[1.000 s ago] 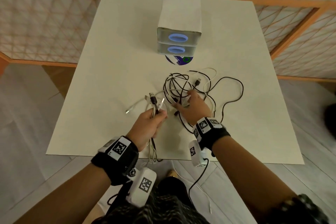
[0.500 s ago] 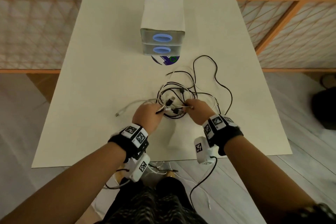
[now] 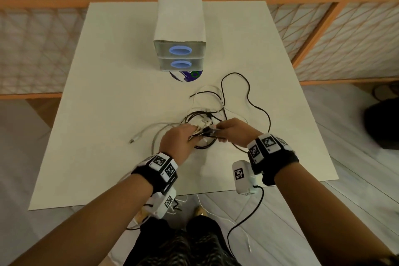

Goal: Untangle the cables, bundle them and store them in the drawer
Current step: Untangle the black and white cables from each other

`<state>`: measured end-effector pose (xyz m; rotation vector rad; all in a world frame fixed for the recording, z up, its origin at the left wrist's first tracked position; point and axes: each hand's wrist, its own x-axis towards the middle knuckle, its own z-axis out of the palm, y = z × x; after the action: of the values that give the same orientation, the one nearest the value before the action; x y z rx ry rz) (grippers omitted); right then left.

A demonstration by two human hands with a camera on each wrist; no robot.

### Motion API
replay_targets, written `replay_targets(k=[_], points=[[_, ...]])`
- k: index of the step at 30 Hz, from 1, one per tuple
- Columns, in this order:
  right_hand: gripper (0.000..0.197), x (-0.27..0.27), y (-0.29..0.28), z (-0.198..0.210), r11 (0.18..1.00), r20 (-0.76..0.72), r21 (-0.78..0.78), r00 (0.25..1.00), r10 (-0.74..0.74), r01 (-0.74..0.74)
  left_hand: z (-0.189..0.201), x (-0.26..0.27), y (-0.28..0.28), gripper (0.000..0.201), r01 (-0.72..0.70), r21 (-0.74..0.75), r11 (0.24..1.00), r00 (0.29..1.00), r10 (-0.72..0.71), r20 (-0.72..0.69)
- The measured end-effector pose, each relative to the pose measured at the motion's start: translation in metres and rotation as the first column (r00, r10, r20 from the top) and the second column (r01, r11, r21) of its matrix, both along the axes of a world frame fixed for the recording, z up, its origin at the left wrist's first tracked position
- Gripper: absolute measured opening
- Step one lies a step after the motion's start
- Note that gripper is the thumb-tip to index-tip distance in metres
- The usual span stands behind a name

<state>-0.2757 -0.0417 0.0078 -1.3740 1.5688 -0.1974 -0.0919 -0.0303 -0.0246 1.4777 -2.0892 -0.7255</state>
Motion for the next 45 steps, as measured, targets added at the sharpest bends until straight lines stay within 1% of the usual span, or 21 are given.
replay_targets(k=[2, 4, 8, 9, 12, 15, 17, 18, 20, 22, 23, 24, 26, 28, 31, 32, 36, 39, 42, 44, 45], points=[[0.019, -0.005, -0.006, -0.004, 0.988, -0.017, -0.11, 0.994, -0.109, 0.106, 0.004, 0.004, 0.003, 0.021, -0.012, -0.041, 0.999, 0.997, 0.009, -0.071], [0.025, -0.009, -0.01, -0.006, 0.966, -0.127, -0.223, 0.978, -0.163, 0.131, 0.006, 0.007, 0.003, 0.026, -0.072, -0.03, 0.997, 0.989, 0.067, -0.134], [0.032, -0.014, -0.014, -0.01, 0.924, -0.182, -0.364, 0.964, -0.192, 0.115, 0.006, 0.007, 0.002, 0.048, -0.208, 0.205, 0.956, 0.907, 0.268, -0.326], [0.032, -0.014, -0.014, -0.012, 0.918, -0.189, -0.383, 0.965, -0.183, 0.1, 0.011, 0.006, 0.002, 0.045, -0.213, 0.28, 0.936, 0.879, 0.309, -0.362], [0.036, -0.013, -0.014, -0.013, 0.887, -0.263, -0.461, 0.953, -0.154, 0.016, 0.022, 0.004, 0.005, 0.021, -0.216, 0.429, 0.877, 0.791, 0.415, -0.449], [0.042, -0.011, -0.005, 0.0, 0.749, -0.342, -0.66, 0.912, -0.227, -0.061, 0.033, 0.006, 0.006, 0.022, -0.179, 0.514, 0.839, 0.75, 0.454, -0.48], [0.036, -0.006, 0.001, 0.012, 0.659, -0.25, -0.751, 0.935, -0.251, -0.024, 0.036, 0.006, 0.007, 0.023, -0.16, 0.523, 0.837, 0.748, 0.449, -0.489], [0.03, -0.001, 0.005, 0.02, 0.667, -0.149, -0.744, 0.963, -0.227, 0.042, 0.038, 0.006, 0.008, 0.023, -0.155, 0.524, 0.837, 0.746, 0.447, -0.494], [0.021, 0.012, 0.011, 0.037, 0.778, 0.049, -0.606, 0.984, -0.174, 0.168, 0.041, 0.002, 0.008, 0.022, -0.131, 0.518, 0.846, 0.756, 0.422, -0.499], [0.02, 0.026, 0.017, 0.046, 0.898, 0.146, -0.41, 0.983, -0.108, 0.16, 0.043, -0.003, 0.01, 0.03, -0.079, 0.527, 0.846, 0.788, 0.377, -0.486], [0.019, 0.032, 0.02, 0.044, 0.927, 0.221, -0.334, 0.97, -0.1, 0.172, 0.044, -0.005, 0.011, 0.034, -0.061, 0.535, 0.843, 0.803, 0.36, -0.474], [0.018, 0.036, 0.023, 0.042, 0.941, 0.323, -0.26, 0.938, -0.129, 0.219, 0.045, -0.005, 0.012, 0.043, -0.048, 0.54, 0.84, 0.814, 0.346, -0.465], [0.017, 0.039, 0.026, 0.038, 0.937, 0.504, -0.093, 0.828, -0.248, 0.338, 0.043, -0.005, 0.013, 0.045, -0.024, 0.548, 0.836, 0.826, 0.326, -0.461], [0.014, 0.038, 0.029, 0.036, 0.919, 0.596, 0.035, 0.73, -0.335, 0.393, 0.046, -0.003, 0.013, 0.041, -0.008, 0.554, 0.833, 0.814, 0.327, -0.48], [0.009, 0.034, 0.032, 0.034, 0.901, 0.702, 0.185, 0.59, -0.4, 0.391, 0.049, -0.001, 0.014, 0.034, -0.01, 0.572, 0.82, 0.806, 0.345, -0.482], [0.011, 0.032, 0.032, 0.033, 0.897, 0.719, 0.208, 0.562, -0.41, 0.389, 0.049, -0.001, 0.014, 0.035, -0.014, 0.569, 0.822, 0.805, 0.347, -0.481], [0.01, 0.029, 0.034, 0.036, 0.872, 0.707, 0.225, 0.544, -0.453, 0.435, 0.047, -0.001, 0.017, 0.04, -0.079, 0.602, 0.795, 0.722, 0.462, -0.516], [0.014, 0.022, 0.033, 0.038, 0.799, 0.645, 0.177, 0.546, -0.535, 0.574, 0.05, 0.0, 0.011, 0.032, -0.275, 0.567, 0.776, 0.669, 0.578, -0.467], [0.011, 0.01, 0.031, 0.048, 0.787, 0.563, -0.019, 0.657, -0.502, 0.617, 0.052, 0.007, 0.007, 0.044, -0.476, 0.486, 0.733, 0.631, 0.67, -0.392], [0.01, 0.005, 0.031, 0.06, 0.808, 0.516, -0.112, 0.728, -0.45, 0.579, 0.052, 0.008, 0.008, 0.044, -0.527, 0.413, 0.743, 0.638, 0.666, -0.386], [0.012, 0.003, 0.031, 0.066, 0.813, 0.498, -0.153, 0.754, -0.428, 0.562, 0.054, 0.008, 0.007, 0.042, -0.514, 0.397, 0.76, 0.63, 0.649, -0.427]])
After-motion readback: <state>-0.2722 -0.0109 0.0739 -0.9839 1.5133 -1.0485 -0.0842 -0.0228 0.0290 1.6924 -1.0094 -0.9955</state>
